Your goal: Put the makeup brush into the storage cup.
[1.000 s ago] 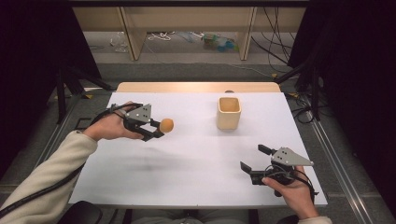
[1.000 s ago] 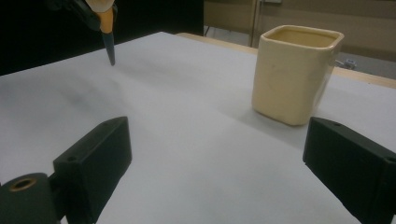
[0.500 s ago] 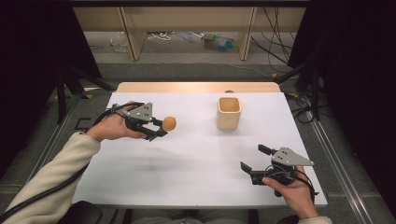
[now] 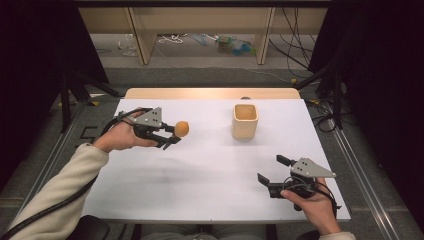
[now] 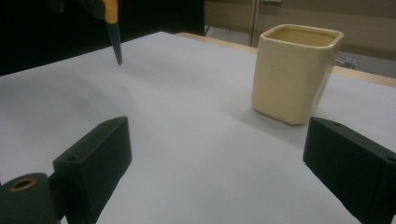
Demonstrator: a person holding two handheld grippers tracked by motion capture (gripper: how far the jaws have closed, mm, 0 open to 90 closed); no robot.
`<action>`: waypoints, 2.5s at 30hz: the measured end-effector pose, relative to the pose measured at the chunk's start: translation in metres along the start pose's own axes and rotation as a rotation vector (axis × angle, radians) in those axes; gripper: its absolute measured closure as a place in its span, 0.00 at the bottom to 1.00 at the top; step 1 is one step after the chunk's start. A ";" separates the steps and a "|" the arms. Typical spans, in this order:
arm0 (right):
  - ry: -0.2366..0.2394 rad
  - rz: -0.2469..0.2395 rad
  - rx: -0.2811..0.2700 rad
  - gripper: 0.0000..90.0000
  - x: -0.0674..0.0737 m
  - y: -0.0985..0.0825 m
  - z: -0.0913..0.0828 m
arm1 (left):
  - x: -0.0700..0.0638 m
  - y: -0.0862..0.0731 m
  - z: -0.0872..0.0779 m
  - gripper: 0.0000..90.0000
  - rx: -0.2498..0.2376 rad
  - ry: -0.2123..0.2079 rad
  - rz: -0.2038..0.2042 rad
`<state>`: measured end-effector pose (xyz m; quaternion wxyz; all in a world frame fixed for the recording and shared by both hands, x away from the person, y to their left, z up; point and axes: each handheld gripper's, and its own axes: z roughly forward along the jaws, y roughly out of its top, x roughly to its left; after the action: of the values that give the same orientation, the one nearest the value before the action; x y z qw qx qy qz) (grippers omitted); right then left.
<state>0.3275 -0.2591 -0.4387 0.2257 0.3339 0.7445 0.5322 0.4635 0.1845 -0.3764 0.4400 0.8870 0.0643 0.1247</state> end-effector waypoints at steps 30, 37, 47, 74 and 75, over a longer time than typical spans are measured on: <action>0.021 0.030 -0.012 0.10 0.002 -0.001 0.002 | -0.003 -0.001 0.002 0.69 -0.142 0.041 -0.096; 0.011 0.019 0.006 0.10 0.001 0.000 0.000 | -0.002 0.000 0.003 0.69 -0.174 0.048 -0.104; 0.014 0.021 0.001 0.10 0.001 0.000 0.000 | -0.002 0.000 0.003 0.69 -0.207 0.051 -0.126; 0.011 0.021 0.007 0.10 0.001 0.000 0.000 | -0.004 0.002 0.005 0.69 -0.297 0.076 -0.162; 0.011 0.020 0.007 0.10 0.001 0.000 0.000 | -0.004 0.002 0.005 0.69 -0.300 0.078 -0.165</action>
<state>0.3266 -0.2587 -0.4389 0.2152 0.3395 0.7442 0.5335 0.4612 0.1785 -0.3783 0.5734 0.7975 0.1345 0.1308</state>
